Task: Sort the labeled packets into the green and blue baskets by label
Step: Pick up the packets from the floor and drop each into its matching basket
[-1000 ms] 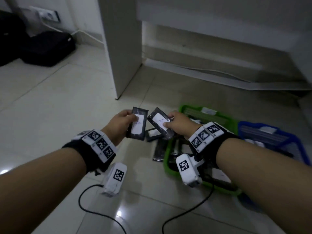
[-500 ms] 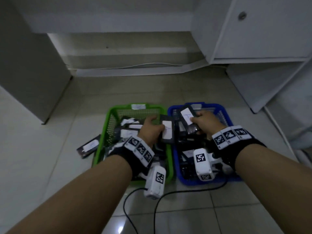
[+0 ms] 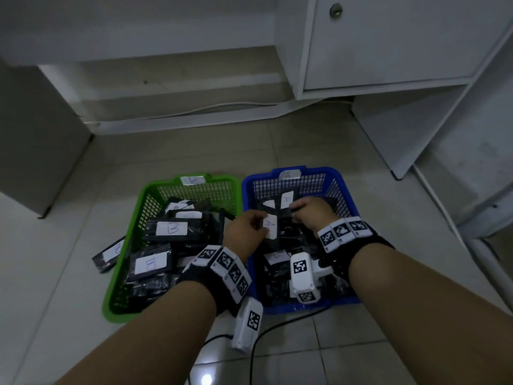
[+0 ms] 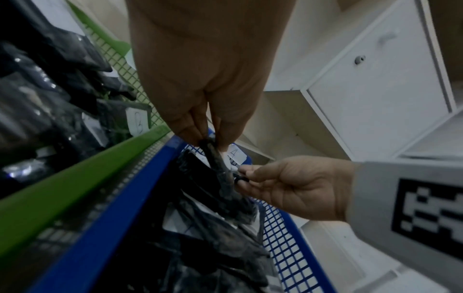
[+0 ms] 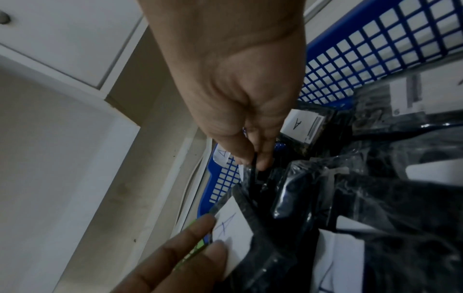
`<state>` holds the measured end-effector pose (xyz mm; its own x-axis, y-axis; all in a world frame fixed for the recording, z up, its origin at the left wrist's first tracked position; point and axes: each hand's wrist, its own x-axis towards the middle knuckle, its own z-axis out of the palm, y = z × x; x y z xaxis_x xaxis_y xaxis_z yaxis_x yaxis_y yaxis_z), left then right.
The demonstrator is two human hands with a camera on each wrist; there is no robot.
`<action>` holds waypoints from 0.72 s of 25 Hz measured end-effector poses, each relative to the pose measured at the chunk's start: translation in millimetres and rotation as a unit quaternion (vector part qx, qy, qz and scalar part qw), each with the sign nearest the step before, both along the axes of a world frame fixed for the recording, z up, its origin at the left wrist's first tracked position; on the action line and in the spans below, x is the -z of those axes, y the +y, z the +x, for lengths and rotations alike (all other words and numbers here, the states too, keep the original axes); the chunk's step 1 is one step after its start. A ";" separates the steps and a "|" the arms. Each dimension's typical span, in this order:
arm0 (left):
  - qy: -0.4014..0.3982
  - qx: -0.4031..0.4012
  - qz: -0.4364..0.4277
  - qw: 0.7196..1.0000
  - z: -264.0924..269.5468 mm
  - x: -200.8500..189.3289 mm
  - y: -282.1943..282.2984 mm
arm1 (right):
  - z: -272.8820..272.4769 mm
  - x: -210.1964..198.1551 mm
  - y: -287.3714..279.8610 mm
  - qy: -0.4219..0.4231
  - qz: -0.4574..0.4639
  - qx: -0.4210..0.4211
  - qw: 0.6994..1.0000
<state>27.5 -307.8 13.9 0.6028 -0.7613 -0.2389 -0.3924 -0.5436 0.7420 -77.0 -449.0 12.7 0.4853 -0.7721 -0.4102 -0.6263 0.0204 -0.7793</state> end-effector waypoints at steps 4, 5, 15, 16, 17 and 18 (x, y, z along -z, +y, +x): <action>-0.104 0.115 0.110 0.982 8.6 -5.0 -1.1 | 3.9 -2.5 -4.6 0.123 -0.093 -0.113 0.982; -0.113 0.144 0.122 0.975 12.7 -10.0 -3.9 | 5.2 0.6 -7.5 0.127 -0.107 -0.107 0.980; -0.211 0.247 0.188 0.927 147.2 -77.7 71.0 | 74.5 -20.7 55.0 0.063 -0.260 -0.231 0.935; -0.209 0.232 0.191 0.930 160.4 -83.7 84.1 | 86.1 -23.5 66.6 0.077 -0.256 -0.256 0.929; -0.210 0.212 0.187 0.936 175.6 -88.9 99.6 | 100.7 -27.8 80.8 0.089 -0.258 -0.281 0.920; -0.212 0.194 0.182 0.940 188.0 -89.9 114.2 | 112.8 -31.2 93.4 0.098 -0.258 -0.308 0.911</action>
